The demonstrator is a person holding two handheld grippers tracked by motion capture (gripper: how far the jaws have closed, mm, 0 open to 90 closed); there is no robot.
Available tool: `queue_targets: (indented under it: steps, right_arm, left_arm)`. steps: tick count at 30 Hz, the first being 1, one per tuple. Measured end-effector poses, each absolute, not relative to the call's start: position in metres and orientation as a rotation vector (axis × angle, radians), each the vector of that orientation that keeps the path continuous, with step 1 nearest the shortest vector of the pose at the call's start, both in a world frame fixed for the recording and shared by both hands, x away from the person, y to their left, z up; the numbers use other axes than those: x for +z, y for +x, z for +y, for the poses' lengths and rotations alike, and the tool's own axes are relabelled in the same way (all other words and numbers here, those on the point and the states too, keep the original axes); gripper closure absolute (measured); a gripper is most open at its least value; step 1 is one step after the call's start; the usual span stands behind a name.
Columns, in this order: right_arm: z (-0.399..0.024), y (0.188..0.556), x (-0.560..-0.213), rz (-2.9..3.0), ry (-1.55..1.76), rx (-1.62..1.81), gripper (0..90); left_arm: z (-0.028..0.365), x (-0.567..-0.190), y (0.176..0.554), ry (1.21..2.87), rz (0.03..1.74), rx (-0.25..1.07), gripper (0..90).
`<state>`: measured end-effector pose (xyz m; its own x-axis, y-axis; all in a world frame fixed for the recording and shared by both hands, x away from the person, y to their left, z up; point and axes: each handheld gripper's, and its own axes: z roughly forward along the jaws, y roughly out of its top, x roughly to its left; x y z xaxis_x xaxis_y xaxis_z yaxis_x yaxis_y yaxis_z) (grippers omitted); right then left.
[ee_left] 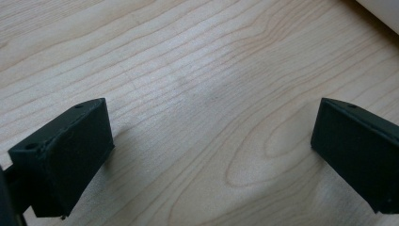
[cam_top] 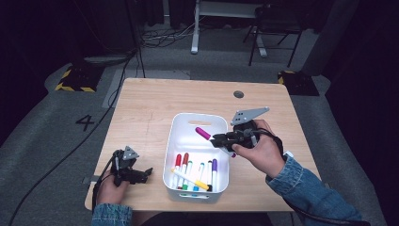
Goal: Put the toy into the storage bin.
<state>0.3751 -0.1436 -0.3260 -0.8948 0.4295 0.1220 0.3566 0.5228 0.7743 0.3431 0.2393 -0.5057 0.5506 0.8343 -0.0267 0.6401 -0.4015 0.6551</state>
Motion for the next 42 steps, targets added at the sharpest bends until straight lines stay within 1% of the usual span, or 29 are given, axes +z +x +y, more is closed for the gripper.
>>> queue_targets:
  steps: [13,33,42]
  right_arm:
    - [-0.123,0.365,-0.342,2.736,0.632,1.325,77.3]
    - [-0.111,0.353,-0.365,2.834,0.525,1.161,77.2]
    - [-0.100,0.342,-0.372,2.884,0.461,1.053,77.2]
  left_arm:
    - [0.239,-0.506,0.343,2.171,1.180,0.408,0.0]
    - [0.239,-0.506,0.343,2.169,1.181,0.408,0.0]
    - [0.239,-0.506,0.343,2.169,1.181,0.408,0.0]
